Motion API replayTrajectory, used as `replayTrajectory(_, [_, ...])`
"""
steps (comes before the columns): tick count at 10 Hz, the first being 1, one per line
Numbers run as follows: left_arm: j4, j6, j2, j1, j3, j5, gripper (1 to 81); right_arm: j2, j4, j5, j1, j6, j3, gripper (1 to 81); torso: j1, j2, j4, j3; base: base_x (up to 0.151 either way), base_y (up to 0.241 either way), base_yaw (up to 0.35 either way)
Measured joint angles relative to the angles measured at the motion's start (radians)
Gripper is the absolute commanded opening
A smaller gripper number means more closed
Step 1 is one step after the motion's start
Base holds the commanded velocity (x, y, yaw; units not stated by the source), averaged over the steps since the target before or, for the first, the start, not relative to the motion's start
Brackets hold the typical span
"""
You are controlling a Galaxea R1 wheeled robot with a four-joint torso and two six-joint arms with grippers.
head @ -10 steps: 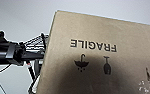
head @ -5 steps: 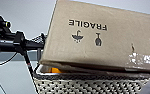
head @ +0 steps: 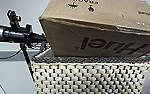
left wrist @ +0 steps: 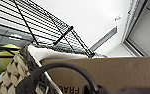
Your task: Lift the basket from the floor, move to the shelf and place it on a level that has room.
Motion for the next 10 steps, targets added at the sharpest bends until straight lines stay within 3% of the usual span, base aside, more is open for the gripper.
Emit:
replayTrajectory(4, [-0.008, -0.037, 0.055, -0.059, -0.076, 0.032, 1.0, 0.036, 0.005, -0.058, 0.081, 0.040, -0.090, 1.0, 0.000, 0.000, 0.000, 0.000, 0.000, 0.000, 0.000])
replayTrajectory(10, [-0.051, -0.040, 0.130, -0.188, -0.237, 0.090, 1.0, 0.116, 0.018, -0.124, 0.180, 0.049, -0.229, 1.0, 0.000, 0.000, 0.000, 0.000, 0.000, 0.000, 0.000])
